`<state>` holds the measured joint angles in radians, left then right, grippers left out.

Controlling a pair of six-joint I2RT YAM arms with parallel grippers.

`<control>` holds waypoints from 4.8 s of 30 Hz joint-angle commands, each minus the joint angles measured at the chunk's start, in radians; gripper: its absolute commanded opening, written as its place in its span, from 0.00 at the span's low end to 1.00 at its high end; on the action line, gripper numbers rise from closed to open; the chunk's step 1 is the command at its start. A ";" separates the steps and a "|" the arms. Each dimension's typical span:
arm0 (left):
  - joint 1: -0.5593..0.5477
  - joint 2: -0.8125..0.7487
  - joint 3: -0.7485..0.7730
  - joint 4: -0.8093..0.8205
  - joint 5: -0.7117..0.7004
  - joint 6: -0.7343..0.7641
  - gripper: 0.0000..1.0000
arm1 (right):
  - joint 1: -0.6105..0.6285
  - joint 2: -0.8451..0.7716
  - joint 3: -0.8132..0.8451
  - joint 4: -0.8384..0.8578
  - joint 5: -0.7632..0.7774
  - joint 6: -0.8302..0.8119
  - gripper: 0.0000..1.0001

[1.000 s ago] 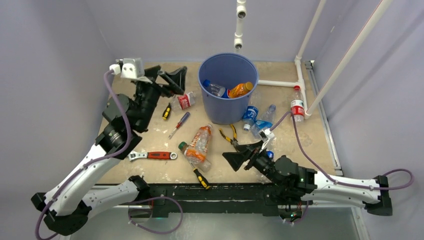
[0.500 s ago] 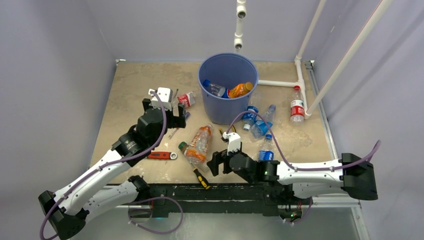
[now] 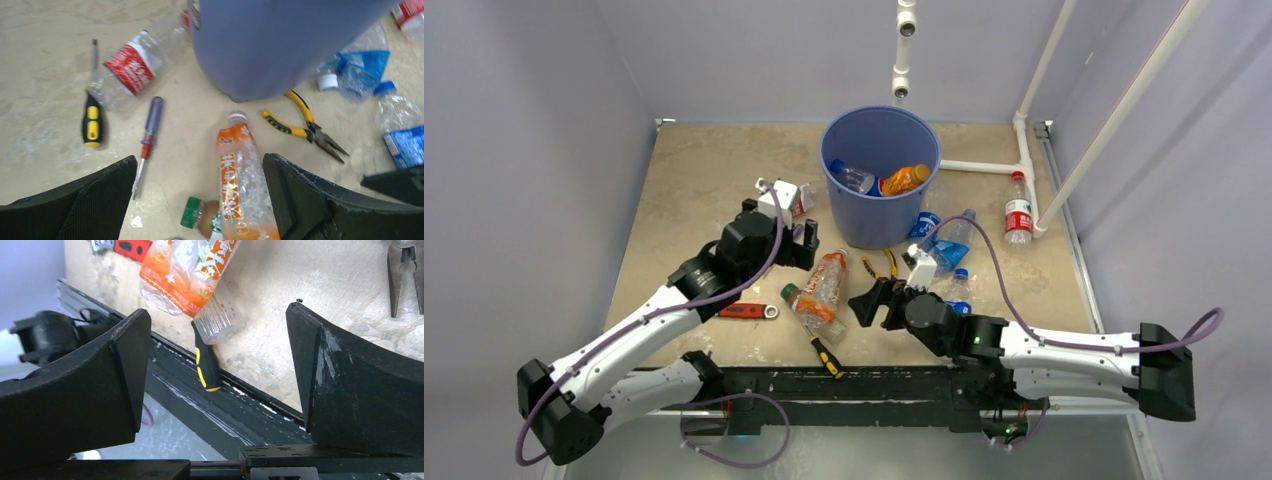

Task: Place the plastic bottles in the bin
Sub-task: Pick up the plastic bottle at the center of the board.

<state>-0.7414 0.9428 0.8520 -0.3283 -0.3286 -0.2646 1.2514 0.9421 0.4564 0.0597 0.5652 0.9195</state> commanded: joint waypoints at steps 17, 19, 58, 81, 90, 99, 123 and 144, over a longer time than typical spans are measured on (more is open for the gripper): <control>-0.054 0.317 0.064 -0.134 0.297 0.087 0.96 | -0.027 -0.103 -0.007 -0.095 0.015 0.102 0.97; -0.057 0.343 0.067 -0.142 0.302 0.092 0.97 | -0.027 -0.113 -0.008 -0.110 0.026 0.098 0.97; -0.131 0.503 0.082 -0.185 0.256 0.088 0.81 | -0.027 -0.240 -0.054 -0.142 0.073 0.111 0.97; -0.131 0.061 0.051 -0.061 0.300 0.147 0.15 | -0.027 -0.277 0.105 -0.085 0.082 -0.183 0.96; -0.131 -0.287 -0.108 0.212 0.558 0.185 0.13 | -0.027 -0.424 0.195 0.197 -0.111 -0.501 0.96; -0.131 -0.335 -0.202 0.375 0.738 0.213 0.05 | -0.027 -0.264 0.339 0.350 -0.158 -0.498 0.92; -0.132 -0.455 -0.363 0.621 0.769 0.220 0.00 | -0.027 -0.144 0.444 0.221 -0.157 -0.331 0.87; -0.131 -0.411 -0.332 0.568 0.746 0.218 0.00 | -0.030 -0.112 0.451 0.284 -0.210 -0.333 0.32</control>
<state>-0.8719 0.5133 0.4911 0.2371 0.4309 -0.0586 1.2228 0.8433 0.8768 0.3145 0.3920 0.6052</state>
